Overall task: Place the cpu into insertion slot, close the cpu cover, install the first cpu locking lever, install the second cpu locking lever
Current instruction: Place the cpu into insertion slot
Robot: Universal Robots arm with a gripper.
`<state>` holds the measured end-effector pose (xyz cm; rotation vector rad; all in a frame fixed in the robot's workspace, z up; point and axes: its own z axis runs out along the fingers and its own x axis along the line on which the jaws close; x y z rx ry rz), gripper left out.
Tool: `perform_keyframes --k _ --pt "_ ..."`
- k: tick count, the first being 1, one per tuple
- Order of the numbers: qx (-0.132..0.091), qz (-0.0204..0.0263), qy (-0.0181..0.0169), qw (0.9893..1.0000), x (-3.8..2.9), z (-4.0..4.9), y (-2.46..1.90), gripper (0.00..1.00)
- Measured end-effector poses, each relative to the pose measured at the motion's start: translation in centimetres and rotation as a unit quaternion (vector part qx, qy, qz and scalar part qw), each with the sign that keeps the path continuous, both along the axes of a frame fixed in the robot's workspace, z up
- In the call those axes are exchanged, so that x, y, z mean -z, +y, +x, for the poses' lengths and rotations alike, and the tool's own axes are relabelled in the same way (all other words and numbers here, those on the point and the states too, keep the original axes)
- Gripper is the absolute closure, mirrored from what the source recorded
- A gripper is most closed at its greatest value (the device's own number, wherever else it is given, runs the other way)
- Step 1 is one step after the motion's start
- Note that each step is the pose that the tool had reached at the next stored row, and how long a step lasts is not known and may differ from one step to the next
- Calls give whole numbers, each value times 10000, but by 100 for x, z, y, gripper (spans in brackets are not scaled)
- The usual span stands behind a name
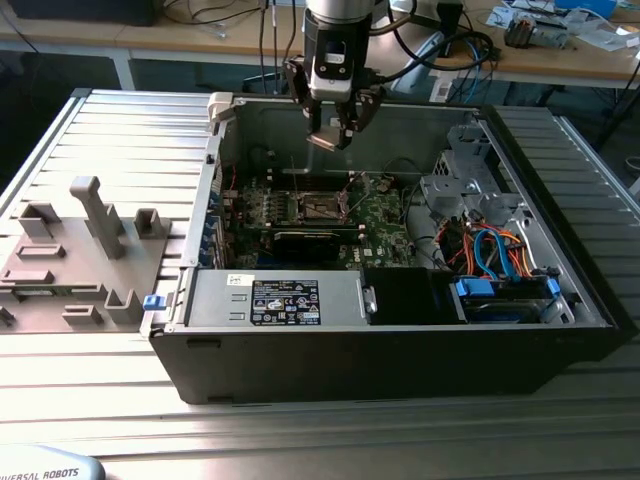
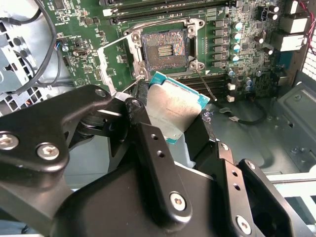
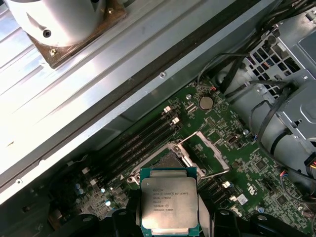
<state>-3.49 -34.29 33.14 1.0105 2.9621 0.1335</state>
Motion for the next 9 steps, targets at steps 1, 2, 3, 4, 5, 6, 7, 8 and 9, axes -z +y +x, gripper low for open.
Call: perform_keyframes --k 1,2,3,4,5,6,7,8,9 --pt "6 0 0 10000 0 0 0 46" --pt "12 0 0 10000 0 0 0 46" --pt "14 -1 -1 10000 1 0 0 46" --pt "16 -5 0 10000 1 0 0 46" --pt "19 -9 0 10000 1 0 0 46" --pt "20 -10 0 10000 0 0 0 46" --pt "34 -11 0 10000 2 0 0 46" --pt "36 -11 0 10000 6 0 0 46" --pt "36 -11 0 10000 6 0 0 46"
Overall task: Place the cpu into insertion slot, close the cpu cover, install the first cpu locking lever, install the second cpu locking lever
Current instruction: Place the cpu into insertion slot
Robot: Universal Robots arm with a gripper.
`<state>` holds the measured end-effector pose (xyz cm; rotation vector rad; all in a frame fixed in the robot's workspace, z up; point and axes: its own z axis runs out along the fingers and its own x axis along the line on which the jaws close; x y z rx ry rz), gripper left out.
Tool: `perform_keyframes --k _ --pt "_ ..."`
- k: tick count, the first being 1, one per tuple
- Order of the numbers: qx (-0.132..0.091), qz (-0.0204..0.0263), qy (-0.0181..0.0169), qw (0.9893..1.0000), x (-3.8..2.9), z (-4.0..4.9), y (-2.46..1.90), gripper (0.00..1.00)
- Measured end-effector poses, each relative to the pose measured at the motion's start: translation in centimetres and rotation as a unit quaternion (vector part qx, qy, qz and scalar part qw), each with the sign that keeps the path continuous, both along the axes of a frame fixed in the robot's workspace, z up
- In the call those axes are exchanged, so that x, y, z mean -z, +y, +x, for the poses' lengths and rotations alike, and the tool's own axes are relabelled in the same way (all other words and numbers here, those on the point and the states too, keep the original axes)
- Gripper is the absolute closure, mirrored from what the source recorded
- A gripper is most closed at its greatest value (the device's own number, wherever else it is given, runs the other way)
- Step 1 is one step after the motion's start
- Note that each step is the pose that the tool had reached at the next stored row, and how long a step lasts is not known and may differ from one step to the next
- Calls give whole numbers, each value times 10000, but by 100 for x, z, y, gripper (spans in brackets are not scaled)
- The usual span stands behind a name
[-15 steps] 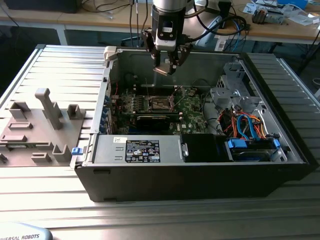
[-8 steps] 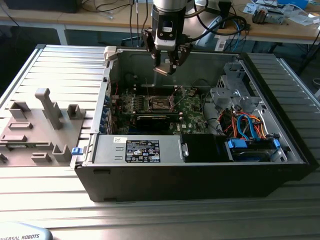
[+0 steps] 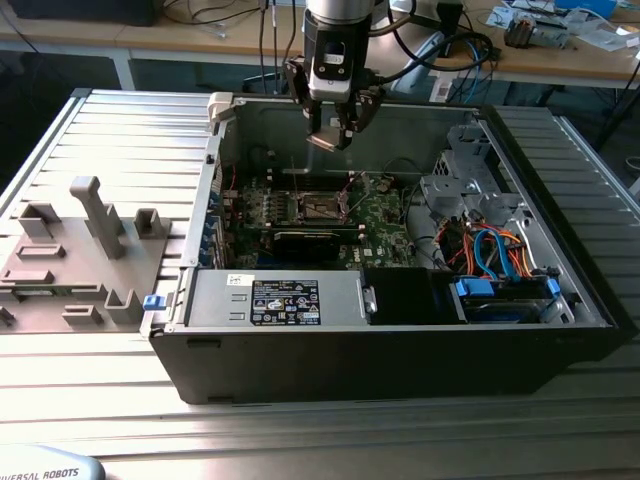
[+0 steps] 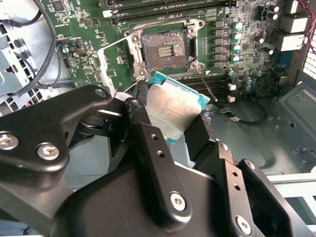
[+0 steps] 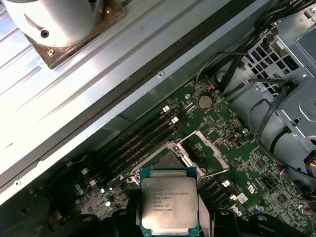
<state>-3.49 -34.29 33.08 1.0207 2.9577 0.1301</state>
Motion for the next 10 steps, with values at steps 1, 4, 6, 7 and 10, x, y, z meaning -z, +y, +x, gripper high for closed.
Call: perform_keyframes --k 1,4,6,7,10 --pt "0 0 0 10000 0 1 0 46" --pt "1 0 0 10000 0 6 0 46" --pt "0 0 0 10000 0 5 -3 46" --pt "0 0 0 10000 0 4 -3 46" --pt "1 0 0 10000 0 4 -4 46"
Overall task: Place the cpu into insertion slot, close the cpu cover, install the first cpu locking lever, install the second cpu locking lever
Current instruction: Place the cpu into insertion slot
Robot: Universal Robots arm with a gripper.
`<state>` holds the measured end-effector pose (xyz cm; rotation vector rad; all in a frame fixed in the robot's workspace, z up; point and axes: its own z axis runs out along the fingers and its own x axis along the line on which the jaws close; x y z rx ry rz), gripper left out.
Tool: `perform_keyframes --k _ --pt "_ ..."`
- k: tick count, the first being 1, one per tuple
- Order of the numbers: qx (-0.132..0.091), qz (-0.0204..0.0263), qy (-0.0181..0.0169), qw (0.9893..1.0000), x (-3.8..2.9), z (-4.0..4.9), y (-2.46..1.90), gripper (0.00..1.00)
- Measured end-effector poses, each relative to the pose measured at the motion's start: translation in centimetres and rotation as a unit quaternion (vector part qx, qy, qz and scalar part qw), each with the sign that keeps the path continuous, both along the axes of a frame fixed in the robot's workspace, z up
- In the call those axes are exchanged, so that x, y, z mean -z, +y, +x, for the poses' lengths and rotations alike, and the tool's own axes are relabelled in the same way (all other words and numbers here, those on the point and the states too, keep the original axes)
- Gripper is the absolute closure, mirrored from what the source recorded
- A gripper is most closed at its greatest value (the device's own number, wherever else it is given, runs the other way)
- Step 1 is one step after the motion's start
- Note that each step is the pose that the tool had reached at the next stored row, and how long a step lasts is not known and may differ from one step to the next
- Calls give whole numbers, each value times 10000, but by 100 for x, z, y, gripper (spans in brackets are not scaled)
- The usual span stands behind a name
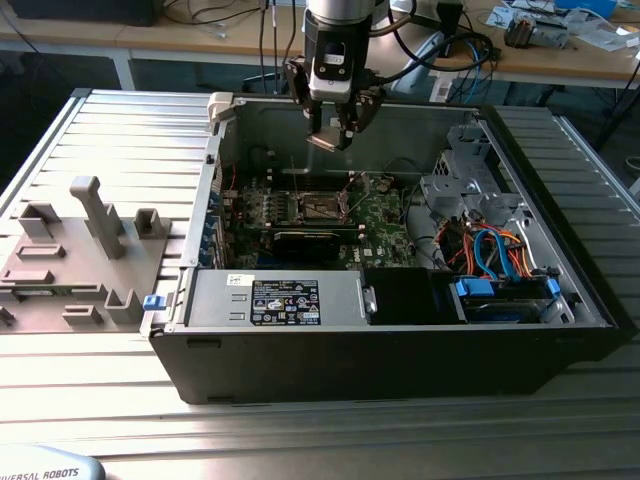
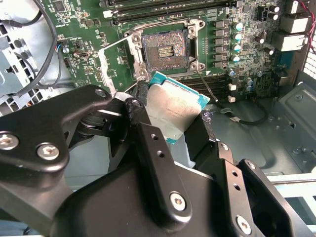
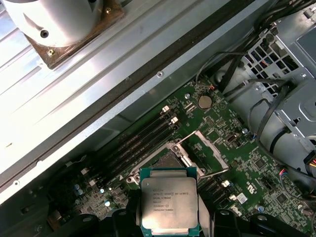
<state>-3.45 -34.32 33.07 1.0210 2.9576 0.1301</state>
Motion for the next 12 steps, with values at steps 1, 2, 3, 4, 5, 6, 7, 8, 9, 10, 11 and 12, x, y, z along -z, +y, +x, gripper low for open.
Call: perform_keyframes --k 1,2,3,4,5,6,7,8,9,10,11,12 --pt "1 0 0 10000 0 0 0 46" --pt "1 0 0 10000 0 0 0 46" --pt "2 0 0 10000 0 0 0 46" --pt "3 -1 0 10000 0 0 0 46" --pt "3 -1 1 10000 0 0 0 46" --pt "6 -1 0 10000 1 0 -1 46" --pt "9 0 0 10000 1 0 0 46" --pt "13 0 0 10000 2 0 0 46" --pt "20 0 0 10000 2 0 0 46" --pt "26 0 0 10000 2 0 0 46" --pt "31 0 0 10000 2 0 0 46" --pt "40 0 0 10000 2 0 0 46"
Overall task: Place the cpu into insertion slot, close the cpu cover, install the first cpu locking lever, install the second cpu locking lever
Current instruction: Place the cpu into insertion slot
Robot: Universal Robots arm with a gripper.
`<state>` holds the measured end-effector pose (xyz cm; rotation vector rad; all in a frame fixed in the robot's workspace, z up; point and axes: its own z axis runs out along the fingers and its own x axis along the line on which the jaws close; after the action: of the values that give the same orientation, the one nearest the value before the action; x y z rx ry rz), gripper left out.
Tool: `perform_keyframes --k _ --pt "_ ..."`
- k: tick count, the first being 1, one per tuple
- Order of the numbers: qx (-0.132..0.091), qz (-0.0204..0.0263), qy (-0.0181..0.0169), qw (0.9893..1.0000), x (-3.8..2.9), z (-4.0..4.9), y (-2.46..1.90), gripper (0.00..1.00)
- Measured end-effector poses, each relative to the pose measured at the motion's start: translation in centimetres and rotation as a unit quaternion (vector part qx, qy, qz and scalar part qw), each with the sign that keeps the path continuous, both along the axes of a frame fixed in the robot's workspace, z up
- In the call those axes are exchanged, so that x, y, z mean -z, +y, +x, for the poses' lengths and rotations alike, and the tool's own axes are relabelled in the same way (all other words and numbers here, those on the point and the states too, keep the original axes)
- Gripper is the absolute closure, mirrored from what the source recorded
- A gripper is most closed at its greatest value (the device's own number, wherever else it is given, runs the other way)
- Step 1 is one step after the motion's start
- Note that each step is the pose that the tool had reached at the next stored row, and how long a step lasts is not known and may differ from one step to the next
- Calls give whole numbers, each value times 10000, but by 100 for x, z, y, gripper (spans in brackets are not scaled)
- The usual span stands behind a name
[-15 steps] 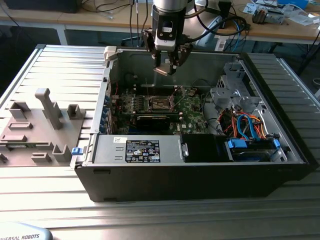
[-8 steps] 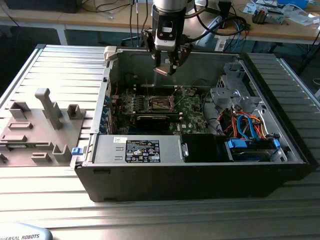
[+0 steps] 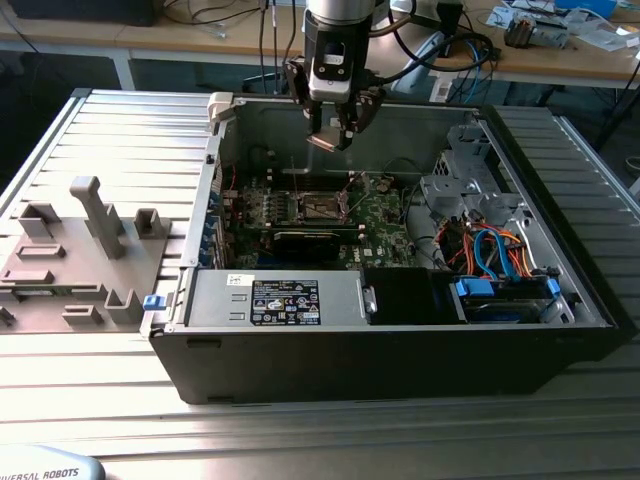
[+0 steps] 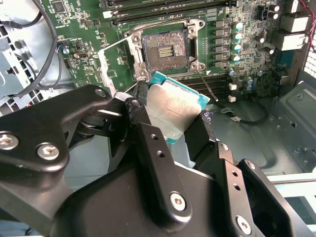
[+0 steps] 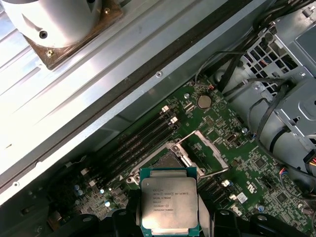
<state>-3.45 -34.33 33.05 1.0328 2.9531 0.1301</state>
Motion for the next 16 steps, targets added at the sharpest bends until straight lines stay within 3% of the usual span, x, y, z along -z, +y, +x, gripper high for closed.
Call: perform_keyframes --k 16 --pt "66 0 0 10000 2 0 0 46"
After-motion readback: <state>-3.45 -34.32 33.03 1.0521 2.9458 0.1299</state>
